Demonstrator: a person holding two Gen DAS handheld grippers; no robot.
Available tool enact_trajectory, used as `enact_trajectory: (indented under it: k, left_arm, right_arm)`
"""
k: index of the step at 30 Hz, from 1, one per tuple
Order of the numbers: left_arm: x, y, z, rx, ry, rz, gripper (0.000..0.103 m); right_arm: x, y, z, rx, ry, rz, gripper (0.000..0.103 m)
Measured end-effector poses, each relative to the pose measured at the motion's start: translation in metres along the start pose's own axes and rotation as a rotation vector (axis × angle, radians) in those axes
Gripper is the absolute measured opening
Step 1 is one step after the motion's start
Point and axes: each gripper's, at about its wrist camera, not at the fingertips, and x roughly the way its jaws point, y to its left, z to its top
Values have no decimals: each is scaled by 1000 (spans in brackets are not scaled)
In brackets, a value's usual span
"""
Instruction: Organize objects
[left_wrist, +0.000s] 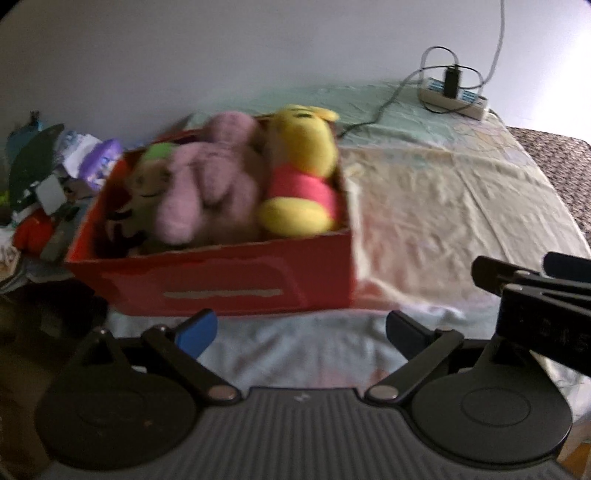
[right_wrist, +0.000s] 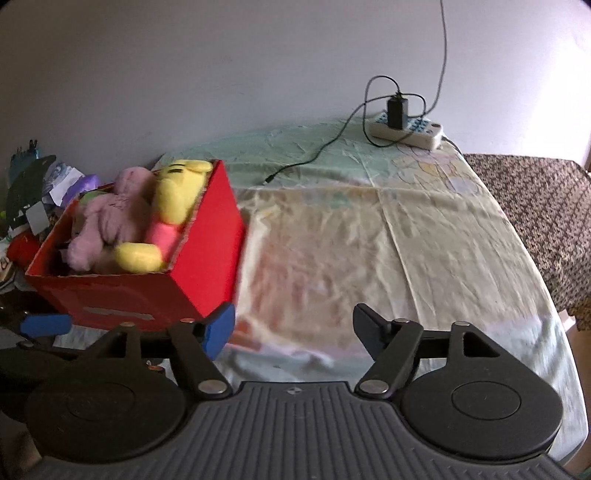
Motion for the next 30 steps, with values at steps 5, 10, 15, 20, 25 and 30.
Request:
enact_trajectory:
  k: [5, 10, 15, 20, 25, 30]
  left_arm:
    - [-4, 30, 6, -11, -9, 7, 98]
    - [-2, 57, 15, -38, -5, 17, 98]
    - [-1, 81, 27, -55, -21, 35, 98]
    - [5, 99, 39, -48, -20, 45, 98]
    - [12, 114, 50, -32, -20, 53, 98]
    - [17, 127, 60, -17, -26, 58, 99]
  right_arm:
    - [-1, 27, 10, -16, -15, -6, 80]
    - [-2, 54, 22, -36, -29, -9, 82]
    - [3, 76, 37, -50, -38, -11, 86]
    - [10, 97, 46, -42, -31, -7, 87]
    - [17, 114, 51, -30, -20, -15, 88]
    - [24, 124, 56, -23, -23, -22, 89]
